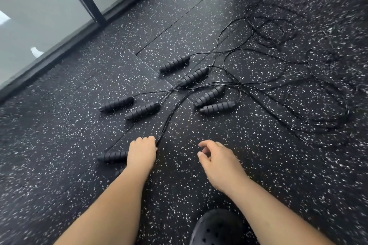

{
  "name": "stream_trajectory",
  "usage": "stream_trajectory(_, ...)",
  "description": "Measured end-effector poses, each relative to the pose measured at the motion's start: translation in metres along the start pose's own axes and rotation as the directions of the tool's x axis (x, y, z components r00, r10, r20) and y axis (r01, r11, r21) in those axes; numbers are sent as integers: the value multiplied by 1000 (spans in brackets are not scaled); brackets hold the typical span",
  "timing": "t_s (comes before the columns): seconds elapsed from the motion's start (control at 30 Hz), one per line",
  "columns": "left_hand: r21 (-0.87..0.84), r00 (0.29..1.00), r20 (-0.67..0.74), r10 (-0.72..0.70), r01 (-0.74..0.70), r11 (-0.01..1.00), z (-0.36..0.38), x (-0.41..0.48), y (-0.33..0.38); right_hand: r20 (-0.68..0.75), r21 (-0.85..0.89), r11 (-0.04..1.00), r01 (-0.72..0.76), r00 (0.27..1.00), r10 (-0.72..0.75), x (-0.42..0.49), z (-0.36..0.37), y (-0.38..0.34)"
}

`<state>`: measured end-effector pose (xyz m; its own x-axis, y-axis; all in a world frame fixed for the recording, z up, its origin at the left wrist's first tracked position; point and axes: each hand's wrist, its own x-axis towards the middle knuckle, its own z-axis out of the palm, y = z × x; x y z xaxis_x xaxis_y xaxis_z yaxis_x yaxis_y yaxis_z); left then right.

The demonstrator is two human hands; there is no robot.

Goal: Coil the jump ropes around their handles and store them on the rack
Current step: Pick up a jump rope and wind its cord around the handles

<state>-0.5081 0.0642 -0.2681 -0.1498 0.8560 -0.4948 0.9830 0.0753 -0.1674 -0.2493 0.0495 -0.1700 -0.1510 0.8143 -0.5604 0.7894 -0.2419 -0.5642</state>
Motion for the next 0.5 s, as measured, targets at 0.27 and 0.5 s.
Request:
stream_trajectory(0.27,-316,998,44,36,-20,948,-7,-12,2,40,-26,1000,-5,999,6,-5,2,-8)
stream_trajectory(0.5,-618,970,47,238,-159,770,-69,-24,26,129,-24,999,40,991,-36,-30,-16,-33)
